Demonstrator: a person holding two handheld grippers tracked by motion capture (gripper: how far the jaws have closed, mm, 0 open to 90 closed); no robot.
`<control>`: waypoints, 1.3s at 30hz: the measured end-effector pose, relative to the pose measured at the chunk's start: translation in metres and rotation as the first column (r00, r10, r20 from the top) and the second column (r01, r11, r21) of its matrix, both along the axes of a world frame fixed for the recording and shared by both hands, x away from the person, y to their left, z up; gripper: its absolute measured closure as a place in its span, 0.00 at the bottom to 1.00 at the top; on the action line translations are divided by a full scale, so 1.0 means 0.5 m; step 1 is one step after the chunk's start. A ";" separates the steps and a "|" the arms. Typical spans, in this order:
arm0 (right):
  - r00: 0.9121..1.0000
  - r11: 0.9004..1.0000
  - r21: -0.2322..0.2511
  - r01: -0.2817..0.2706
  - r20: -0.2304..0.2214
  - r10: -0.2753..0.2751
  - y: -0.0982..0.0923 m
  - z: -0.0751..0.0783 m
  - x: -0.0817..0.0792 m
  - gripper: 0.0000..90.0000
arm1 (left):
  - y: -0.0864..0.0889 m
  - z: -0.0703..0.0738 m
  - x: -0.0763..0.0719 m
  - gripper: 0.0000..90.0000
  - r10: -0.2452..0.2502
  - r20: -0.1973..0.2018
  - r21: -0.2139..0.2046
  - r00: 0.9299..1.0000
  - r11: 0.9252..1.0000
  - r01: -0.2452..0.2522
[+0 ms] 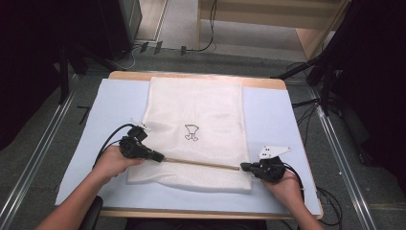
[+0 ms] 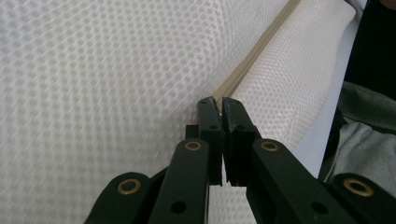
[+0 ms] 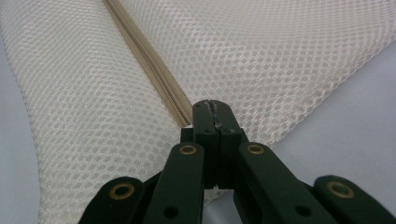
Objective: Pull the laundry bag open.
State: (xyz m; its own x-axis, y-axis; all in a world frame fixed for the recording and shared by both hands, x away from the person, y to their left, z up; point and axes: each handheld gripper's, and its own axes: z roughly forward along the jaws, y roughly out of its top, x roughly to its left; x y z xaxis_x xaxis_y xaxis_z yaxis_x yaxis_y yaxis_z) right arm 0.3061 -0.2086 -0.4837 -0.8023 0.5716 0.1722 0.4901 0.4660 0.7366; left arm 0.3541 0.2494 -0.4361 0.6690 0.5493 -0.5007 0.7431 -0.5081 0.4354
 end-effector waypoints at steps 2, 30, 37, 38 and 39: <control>1.000 1.000 0.004 -0.003 -0.003 0.003 -0.001 0.000 0.001 1.00 | 0.023 0.000 -0.002 0.99 0.024 -0.004 -0.002 1.000 1.000 -0.024; 0.999 1.000 -0.010 -0.030 -0.017 0.030 0.000 0.003 0.010 1.00 | 0.200 0.011 -0.054 0.99 0.265 0.039 -0.017 0.963 0.964 -0.265; 0.999 1.000 -0.002 -0.026 -0.035 0.026 -0.001 0.004 0.012 1.00 | 0.194 0.010 -0.058 0.99 0.245 0.103 0.011 0.964 0.969 -0.247; 0.999 1.000 -0.008 -0.009 -0.051 0.009 0.000 0.007 0.011 1.00 | 0.193 0.013 -0.059 0.98 0.247 0.112 -0.004 0.962 0.969 -0.248; 0.999 1.000 -0.018 -0.005 -0.054 0.004 0.003 0.010 0.011 1.00 | 0.191 0.015 -0.059 0.97 0.246 0.112 -0.021 0.963 0.969 -0.246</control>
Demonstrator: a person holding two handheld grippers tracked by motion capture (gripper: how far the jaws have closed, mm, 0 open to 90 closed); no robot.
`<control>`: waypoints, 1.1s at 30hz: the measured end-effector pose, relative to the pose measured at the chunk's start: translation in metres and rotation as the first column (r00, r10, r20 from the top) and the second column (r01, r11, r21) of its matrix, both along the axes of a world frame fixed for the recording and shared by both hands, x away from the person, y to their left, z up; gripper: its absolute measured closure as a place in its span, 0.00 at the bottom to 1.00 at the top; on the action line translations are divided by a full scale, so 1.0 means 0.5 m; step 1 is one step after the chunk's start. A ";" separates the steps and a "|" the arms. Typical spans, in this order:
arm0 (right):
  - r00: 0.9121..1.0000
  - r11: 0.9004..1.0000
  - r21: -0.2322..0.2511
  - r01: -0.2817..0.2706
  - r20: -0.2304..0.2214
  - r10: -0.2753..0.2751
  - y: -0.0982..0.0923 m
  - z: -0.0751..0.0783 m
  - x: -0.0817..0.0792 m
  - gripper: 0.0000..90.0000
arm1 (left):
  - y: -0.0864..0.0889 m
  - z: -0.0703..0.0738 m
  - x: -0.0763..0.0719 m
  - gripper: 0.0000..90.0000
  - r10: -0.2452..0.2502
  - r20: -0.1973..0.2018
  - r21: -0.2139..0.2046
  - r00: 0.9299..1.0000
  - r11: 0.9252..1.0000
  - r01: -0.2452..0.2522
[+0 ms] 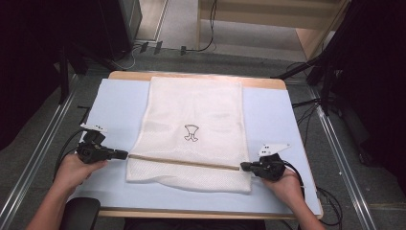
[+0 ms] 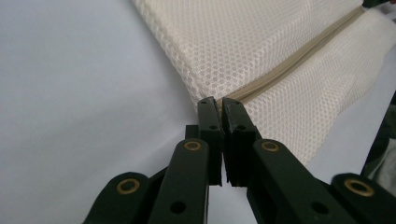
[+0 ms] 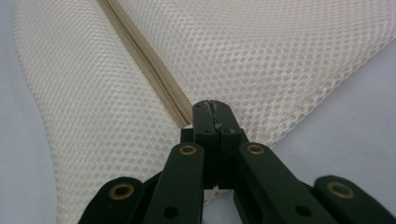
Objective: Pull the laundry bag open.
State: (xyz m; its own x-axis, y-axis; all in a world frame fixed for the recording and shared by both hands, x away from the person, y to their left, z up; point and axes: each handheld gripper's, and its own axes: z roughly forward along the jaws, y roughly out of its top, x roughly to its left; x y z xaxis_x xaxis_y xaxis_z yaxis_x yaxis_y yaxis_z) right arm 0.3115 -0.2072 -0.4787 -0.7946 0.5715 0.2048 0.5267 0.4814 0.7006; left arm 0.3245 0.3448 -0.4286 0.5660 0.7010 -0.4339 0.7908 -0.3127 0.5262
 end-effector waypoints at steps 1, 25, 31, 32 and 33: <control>1.000 1.000 -0.004 0.001 -0.004 -0.001 0.001 0.003 0.001 1.00 | -0.003 0.003 -0.002 0.96 -0.004 0.018 0.002 1.000 1.000 0.003; 0.975 0.975 0.087 0.202 0.075 -0.209 -0.070 0.029 0.033 0.54 | 0.021 0.004 -0.004 0.42 0.103 0.248 0.048 0.963 0.992 -0.119; 0.971 0.970 0.085 0.227 0.060 -0.232 -0.074 0.023 0.036 0.50 | 0.031 0.001 0.001 0.39 0.134 0.217 0.030 0.967 0.989 -0.144; 0.971 0.970 0.086 0.227 0.060 -0.233 -0.074 0.023 0.036 0.50 | 0.031 0.002 0.002 0.40 0.142 0.203 0.019 0.969 0.989 -0.149; 0.971 0.970 0.085 0.227 0.060 -0.233 -0.074 0.022 0.037 0.49 | 0.033 0.002 0.003 0.40 0.153 0.194 0.009 0.969 0.987 -0.157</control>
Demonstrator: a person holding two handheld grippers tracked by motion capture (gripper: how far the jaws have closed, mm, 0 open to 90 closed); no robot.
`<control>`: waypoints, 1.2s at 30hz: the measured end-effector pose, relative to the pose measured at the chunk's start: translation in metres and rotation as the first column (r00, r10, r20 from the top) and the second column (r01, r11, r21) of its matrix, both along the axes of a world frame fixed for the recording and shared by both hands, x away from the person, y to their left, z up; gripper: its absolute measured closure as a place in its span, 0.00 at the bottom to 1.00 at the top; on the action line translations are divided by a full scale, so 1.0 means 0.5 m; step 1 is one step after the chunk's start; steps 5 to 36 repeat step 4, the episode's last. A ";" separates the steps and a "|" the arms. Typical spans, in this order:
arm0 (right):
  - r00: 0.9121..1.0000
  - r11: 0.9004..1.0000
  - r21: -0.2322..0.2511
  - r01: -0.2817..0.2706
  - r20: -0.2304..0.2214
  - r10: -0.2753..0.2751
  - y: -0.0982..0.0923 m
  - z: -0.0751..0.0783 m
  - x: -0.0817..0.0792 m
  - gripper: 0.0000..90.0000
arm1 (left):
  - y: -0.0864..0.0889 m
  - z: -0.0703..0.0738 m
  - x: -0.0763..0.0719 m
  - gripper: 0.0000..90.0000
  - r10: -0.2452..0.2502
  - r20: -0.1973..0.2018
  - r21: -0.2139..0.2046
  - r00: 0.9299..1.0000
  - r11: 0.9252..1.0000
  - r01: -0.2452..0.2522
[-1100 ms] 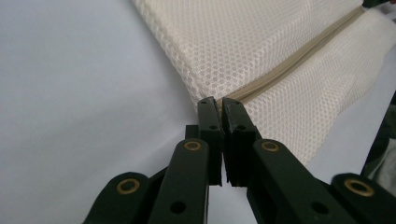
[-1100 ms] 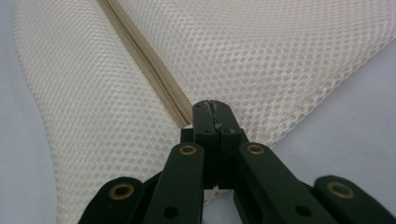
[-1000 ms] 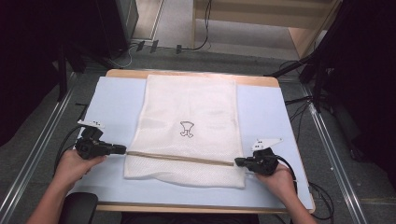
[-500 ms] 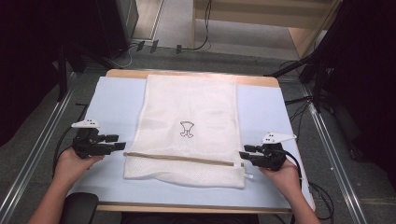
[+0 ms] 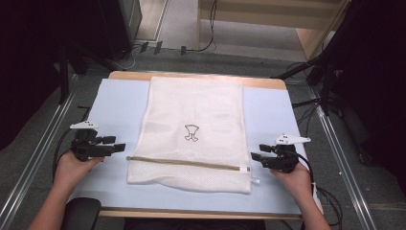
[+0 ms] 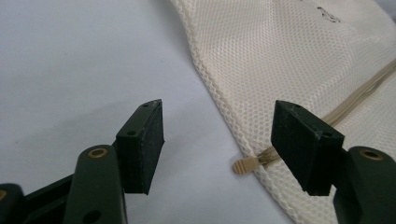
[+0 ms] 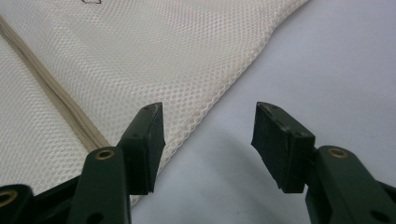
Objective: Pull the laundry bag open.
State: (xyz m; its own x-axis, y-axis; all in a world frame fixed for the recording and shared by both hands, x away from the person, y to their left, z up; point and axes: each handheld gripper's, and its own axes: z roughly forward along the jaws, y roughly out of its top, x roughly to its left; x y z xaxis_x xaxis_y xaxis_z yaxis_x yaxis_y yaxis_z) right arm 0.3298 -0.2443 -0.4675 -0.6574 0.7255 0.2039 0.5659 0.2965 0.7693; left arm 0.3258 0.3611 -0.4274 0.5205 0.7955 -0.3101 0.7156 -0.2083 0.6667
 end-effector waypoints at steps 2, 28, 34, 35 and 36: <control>1.000 1.000 0.001 -0.001 0.001 0.001 0.000 -0.001 0.001 0.49 | 0.003 0.001 0.002 0.40 0.015 -0.002 -0.015 1.000 1.000 -0.015; 1.000 1.000 -0.003 0.002 -0.002 -0.003 0.000 -0.002 0.003 0.48 | 0.005 0.001 0.003 0.39 0.019 -0.005 -0.021 1.000 1.000 -0.019; 1.000 1.000 -0.003 0.002 -0.002 -0.003 0.000 -0.002 0.003 0.48 | 0.005 0.001 0.003 0.39 0.019 -0.005 -0.021 1.000 1.000 -0.019; 1.000 1.000 -0.003 0.002 -0.002 -0.003 0.000 -0.002 0.003 0.48 | 0.005 0.001 0.003 0.39 0.019 -0.005 -0.021 1.000 1.000 -0.019; 1.000 1.000 -0.003 0.002 -0.002 -0.003 0.000 -0.002 0.003 0.48 | 0.005 0.001 0.003 0.39 0.019 -0.005 -0.021 1.000 1.000 -0.019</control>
